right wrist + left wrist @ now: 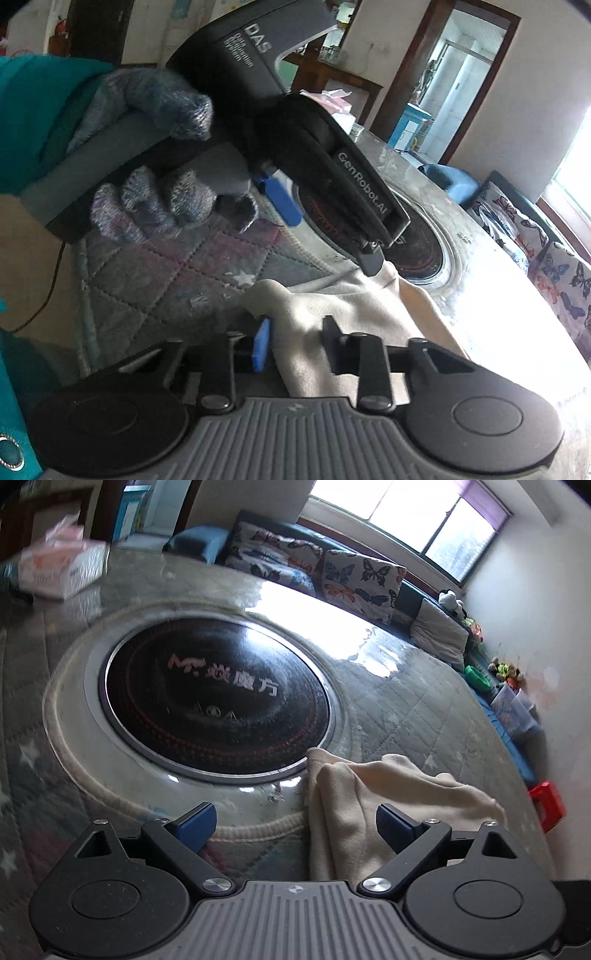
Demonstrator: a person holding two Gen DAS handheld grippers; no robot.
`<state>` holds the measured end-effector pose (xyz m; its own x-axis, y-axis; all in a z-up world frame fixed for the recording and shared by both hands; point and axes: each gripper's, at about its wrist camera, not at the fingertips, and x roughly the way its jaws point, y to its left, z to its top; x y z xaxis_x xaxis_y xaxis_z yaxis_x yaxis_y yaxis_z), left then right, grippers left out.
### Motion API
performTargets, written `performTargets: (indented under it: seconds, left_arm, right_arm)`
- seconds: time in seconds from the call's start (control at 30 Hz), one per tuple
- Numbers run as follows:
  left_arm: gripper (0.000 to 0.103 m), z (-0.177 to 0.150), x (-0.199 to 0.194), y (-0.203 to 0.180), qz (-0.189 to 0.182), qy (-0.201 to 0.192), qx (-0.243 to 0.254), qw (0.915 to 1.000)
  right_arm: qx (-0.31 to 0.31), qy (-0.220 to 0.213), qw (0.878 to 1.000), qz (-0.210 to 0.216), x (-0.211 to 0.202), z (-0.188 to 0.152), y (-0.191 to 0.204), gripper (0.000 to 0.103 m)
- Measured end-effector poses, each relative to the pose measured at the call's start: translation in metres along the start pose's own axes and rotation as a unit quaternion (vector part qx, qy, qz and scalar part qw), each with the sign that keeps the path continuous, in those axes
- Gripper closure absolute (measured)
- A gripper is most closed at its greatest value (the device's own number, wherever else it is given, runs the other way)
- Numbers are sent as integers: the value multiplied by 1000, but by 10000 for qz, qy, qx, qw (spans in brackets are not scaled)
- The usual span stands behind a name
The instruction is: Fold clothes
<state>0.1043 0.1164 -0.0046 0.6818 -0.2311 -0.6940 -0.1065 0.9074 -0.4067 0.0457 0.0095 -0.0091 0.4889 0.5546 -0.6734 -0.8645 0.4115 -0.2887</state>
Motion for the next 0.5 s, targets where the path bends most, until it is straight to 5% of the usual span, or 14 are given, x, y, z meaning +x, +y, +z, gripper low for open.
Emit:
performTargets:
  seconds: [0.07,0.5]
  left_arm:
    - [8,1,0,1,-66,45,-173,9998]
    - [8,1,5,-5,-456,374,-1370,9888]
  right_arm:
    - [188,-83,9998,47,-5,-1,-7,93]
    - [1276,-617,9898,173,-41,-13,-48,98]
